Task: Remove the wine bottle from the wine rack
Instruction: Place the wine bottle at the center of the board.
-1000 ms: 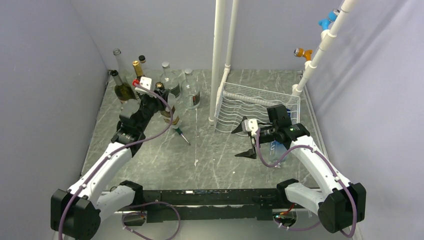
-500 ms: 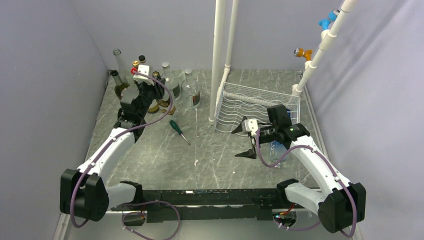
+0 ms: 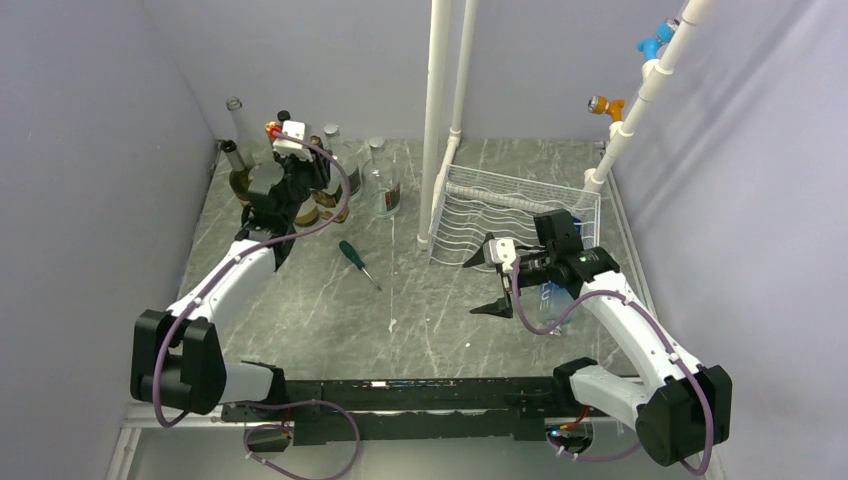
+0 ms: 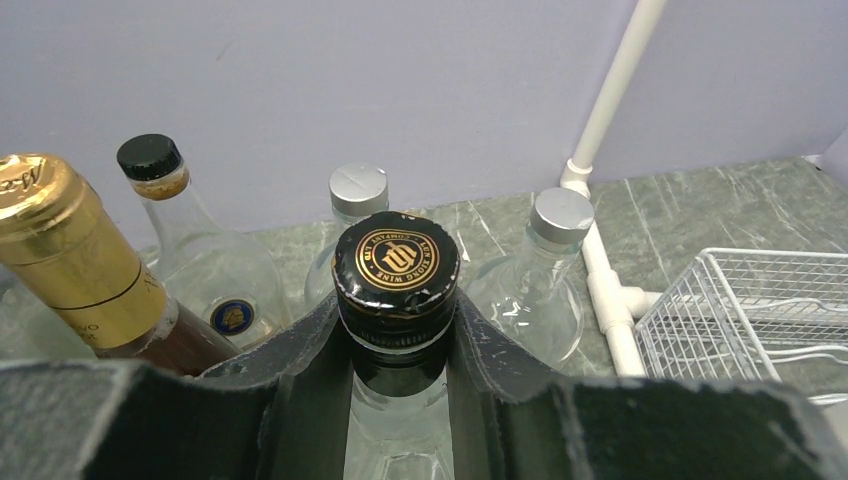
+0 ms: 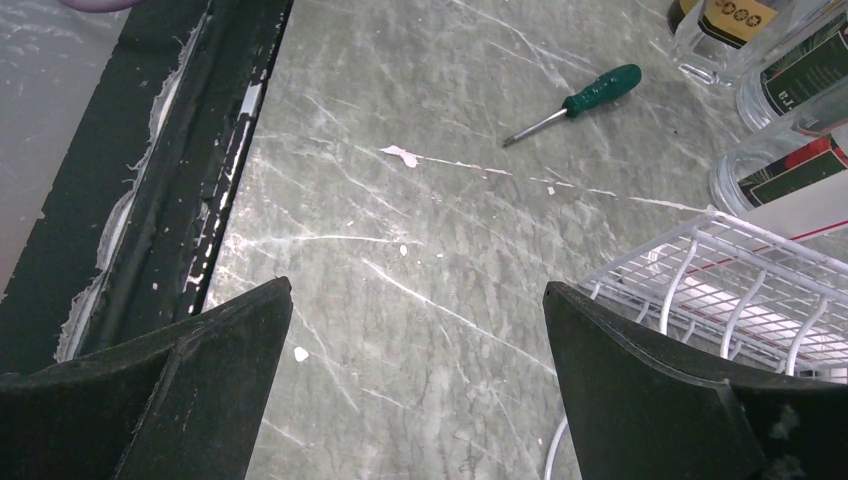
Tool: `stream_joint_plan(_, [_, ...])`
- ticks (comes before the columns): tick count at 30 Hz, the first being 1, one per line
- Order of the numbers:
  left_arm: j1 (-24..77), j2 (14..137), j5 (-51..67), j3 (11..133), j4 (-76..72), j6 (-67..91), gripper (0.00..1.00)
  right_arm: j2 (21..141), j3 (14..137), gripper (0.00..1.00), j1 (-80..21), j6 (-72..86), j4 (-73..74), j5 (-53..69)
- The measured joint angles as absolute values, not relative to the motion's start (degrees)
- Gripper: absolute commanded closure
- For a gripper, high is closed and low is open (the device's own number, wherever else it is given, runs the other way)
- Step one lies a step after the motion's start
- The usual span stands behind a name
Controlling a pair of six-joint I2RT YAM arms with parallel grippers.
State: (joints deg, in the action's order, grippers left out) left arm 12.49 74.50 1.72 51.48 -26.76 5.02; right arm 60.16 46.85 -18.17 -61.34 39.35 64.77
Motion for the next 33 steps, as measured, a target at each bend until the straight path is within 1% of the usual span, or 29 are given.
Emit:
stream_joint_plan(30, [10.5, 85.6, 2.4, 54.6, -29.5, 4.1, 1.00, 60.2, 46.9, 0.00, -18.2, -61.5, 39.4, 64.6])
stream_joint_plan(31, [10.5, 85.7, 2.3, 54.8, -29.3, 4.0, 0.99, 60.2, 46.9, 0.00, -18.2, -61.5, 39.4, 64.6])
stream_joint_plan(33, [10.5, 85.9, 2.3, 55.1, -29.1, 3.9, 0.86, 60.2, 46.9, 0.00, -18.2, -61.5, 39.4, 64.6])
